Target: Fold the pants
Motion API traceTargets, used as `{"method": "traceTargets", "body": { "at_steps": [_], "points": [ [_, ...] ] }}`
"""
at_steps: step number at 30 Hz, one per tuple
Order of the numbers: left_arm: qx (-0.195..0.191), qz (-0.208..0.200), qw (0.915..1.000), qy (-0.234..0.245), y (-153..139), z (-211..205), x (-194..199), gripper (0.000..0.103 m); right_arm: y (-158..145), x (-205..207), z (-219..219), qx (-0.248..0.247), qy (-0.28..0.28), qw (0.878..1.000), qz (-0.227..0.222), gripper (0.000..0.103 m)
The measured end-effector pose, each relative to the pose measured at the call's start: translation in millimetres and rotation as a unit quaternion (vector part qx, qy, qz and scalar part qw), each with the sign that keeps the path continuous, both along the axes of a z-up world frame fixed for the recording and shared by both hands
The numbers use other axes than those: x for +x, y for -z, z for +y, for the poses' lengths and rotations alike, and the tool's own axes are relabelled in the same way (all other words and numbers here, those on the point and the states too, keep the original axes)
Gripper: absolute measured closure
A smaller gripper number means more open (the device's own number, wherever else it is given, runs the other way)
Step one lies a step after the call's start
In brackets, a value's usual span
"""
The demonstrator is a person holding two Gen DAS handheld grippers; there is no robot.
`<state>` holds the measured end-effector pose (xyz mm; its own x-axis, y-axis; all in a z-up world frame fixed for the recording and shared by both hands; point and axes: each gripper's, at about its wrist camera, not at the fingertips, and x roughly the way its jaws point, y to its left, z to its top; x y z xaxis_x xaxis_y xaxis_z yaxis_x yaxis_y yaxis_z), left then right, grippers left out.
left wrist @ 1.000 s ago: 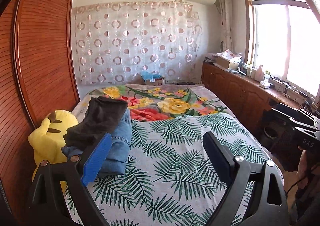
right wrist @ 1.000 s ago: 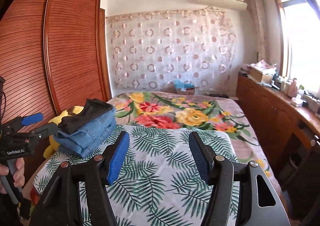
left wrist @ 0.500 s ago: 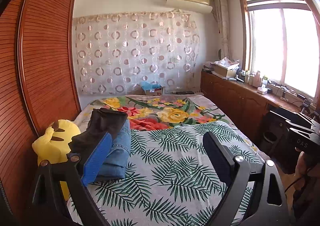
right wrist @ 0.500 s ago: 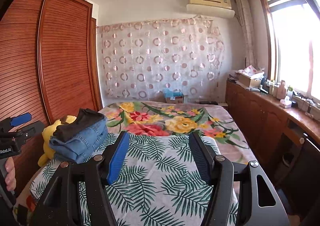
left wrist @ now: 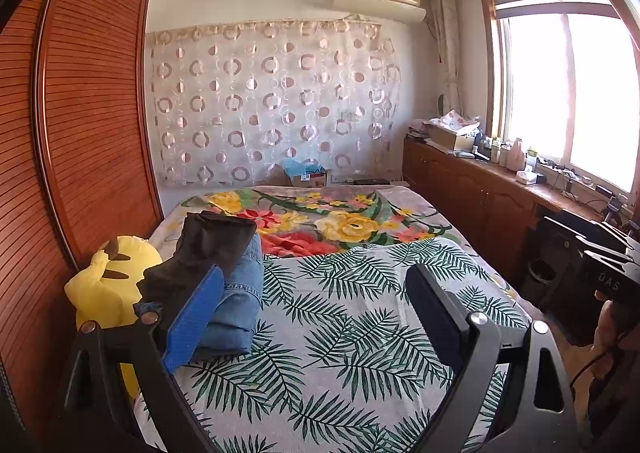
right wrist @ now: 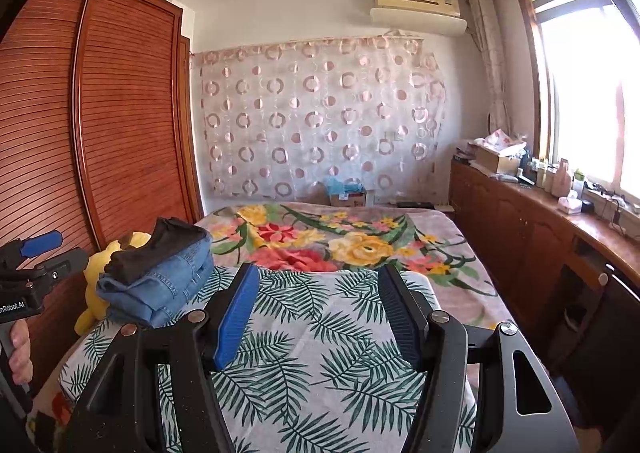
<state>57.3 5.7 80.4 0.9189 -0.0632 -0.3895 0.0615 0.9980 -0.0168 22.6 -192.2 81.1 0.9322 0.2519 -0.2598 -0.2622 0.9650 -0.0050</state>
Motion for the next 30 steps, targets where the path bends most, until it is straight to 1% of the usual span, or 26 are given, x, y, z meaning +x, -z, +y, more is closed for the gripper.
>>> {"method": "traceTargets", "body": {
  "at_steps": [30],
  "points": [
    [0.001,0.002,1.0000,-0.001,3.7,-1.3,0.9,0.010,3.7,-3.0,-3.3,0.004,-0.003,1.000,-0.002,0.039]
  ]
}}
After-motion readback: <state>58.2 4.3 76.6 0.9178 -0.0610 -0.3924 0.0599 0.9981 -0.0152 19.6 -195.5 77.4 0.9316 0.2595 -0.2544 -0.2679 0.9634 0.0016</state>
